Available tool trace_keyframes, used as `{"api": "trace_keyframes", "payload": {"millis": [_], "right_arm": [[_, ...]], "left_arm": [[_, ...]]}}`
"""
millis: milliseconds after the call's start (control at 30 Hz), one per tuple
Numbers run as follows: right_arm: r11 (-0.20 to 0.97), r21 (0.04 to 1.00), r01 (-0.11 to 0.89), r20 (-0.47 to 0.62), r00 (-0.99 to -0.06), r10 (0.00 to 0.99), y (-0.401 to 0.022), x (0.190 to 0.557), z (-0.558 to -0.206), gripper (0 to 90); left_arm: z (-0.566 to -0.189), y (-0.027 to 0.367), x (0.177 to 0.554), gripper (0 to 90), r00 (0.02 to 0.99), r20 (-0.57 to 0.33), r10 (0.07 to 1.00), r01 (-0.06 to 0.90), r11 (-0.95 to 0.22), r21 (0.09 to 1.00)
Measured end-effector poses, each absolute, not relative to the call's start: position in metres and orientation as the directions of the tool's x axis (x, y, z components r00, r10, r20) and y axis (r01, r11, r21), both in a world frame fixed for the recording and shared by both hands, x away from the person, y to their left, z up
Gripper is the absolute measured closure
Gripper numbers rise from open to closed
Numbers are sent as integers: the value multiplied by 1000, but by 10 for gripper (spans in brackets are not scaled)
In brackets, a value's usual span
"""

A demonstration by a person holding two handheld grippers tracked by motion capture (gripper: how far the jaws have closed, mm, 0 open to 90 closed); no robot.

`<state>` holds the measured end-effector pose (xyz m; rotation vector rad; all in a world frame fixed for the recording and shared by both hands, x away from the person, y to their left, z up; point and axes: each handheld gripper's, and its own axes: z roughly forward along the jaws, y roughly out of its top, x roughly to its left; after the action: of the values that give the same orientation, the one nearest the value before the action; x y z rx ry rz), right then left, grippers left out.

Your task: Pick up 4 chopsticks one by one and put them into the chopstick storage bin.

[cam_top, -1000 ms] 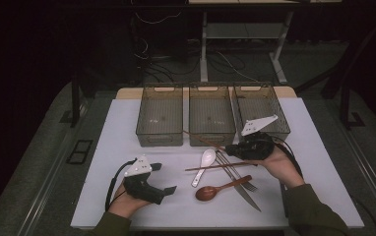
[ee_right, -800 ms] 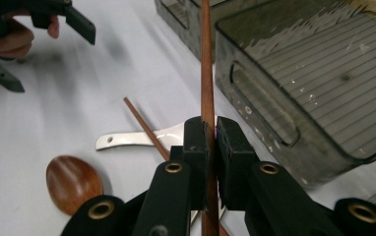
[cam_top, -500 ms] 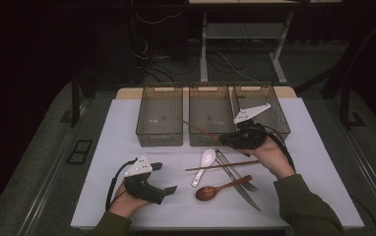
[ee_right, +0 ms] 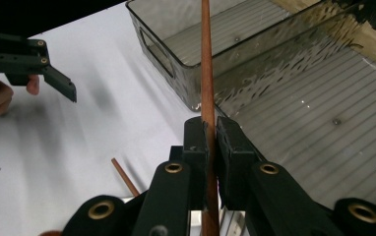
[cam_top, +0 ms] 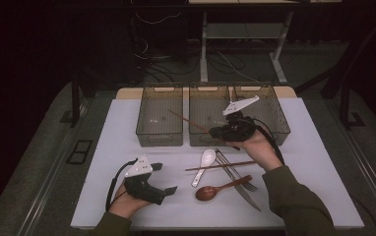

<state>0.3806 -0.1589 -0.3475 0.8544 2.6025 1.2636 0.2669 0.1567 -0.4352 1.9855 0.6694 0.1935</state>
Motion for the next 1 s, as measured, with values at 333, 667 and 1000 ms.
{"api": "trace_keyframes", "payload": {"millis": [333, 667, 1000], "right_arm": [[488, 736, 469, 140, -811, 569, -138, 393, -346, 830], [481, 731, 485, 130, -790, 599, -116, 416, -345, 829], [485, 717, 500, 123, -777, 618, -97, 431, -345, 829]], "left_arm": [[-435, 157, 267, 26, 836, -147, 529, 375, -354, 857], [-435, 157, 267, 26, 837, -151, 525, 377, -355, 856], [-435, 156, 267, 26, 838, -154, 524, 378, -353, 856]]}}
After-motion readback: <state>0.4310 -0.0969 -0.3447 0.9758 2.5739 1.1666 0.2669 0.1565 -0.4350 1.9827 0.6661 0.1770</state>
